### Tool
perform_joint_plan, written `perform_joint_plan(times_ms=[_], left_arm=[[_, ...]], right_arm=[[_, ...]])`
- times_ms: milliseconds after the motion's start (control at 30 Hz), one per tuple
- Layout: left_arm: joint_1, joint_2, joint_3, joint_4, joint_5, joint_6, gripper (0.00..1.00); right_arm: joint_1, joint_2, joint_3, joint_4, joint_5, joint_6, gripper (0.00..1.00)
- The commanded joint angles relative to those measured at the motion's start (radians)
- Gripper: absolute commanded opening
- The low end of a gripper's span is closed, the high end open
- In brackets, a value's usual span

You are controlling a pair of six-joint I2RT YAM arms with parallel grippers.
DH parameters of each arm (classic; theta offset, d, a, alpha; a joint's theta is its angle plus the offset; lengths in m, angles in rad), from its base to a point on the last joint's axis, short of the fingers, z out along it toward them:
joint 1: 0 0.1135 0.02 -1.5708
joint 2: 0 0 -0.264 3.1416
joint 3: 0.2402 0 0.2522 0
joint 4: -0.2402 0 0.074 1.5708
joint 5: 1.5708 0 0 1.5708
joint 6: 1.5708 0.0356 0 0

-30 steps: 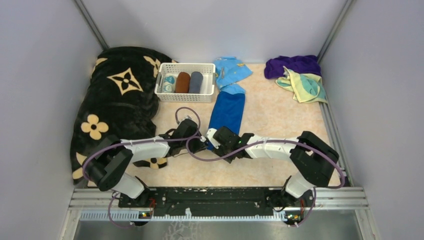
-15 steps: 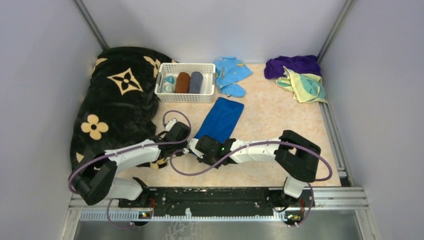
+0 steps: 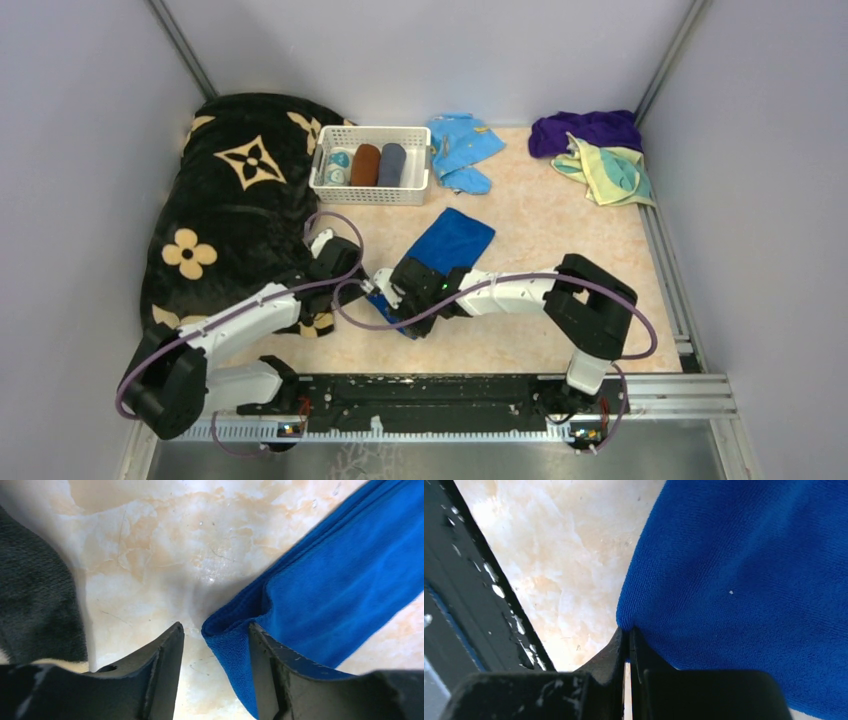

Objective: Roll the towels
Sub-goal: Roll the towel at the center of the board.

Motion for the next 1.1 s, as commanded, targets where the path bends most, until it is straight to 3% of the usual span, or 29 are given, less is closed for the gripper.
perform_joint_plan(times_ms=[0, 167, 467, 833, 1067], left_arm=[[0.017, -0.087, 0.020, -0.040, 0.002, 0.018, 0.61], [0.017, -0.158, 0.010, -0.077, 0.040, 0.010, 0.71], [0.017, -0.210, -0.075, -0.047, 0.208, -0.094, 0.79], [0.016, -0.151, -0.121, 0.047, 0.251, -0.214, 0.76], [0.003, -0.060, -0.130, 0.123, 0.262, -0.259, 0.64]], right_arm=[[-0.089, -0.091, -0.029, 0.113, -0.213, 0.126, 0.00], [-0.183, -0.132, -0.114, 0.236, -0.360, 0.222, 0.00], [-0.208, -0.161, -0.189, 0.301, -0.348, 0.303, 0.00], [-0.275, -0.205, -0.326, 0.467, -0.366, 0.443, 0.00], [-0.315, -0.215, -0.376, 0.562, -0.413, 0.508, 0.00]])
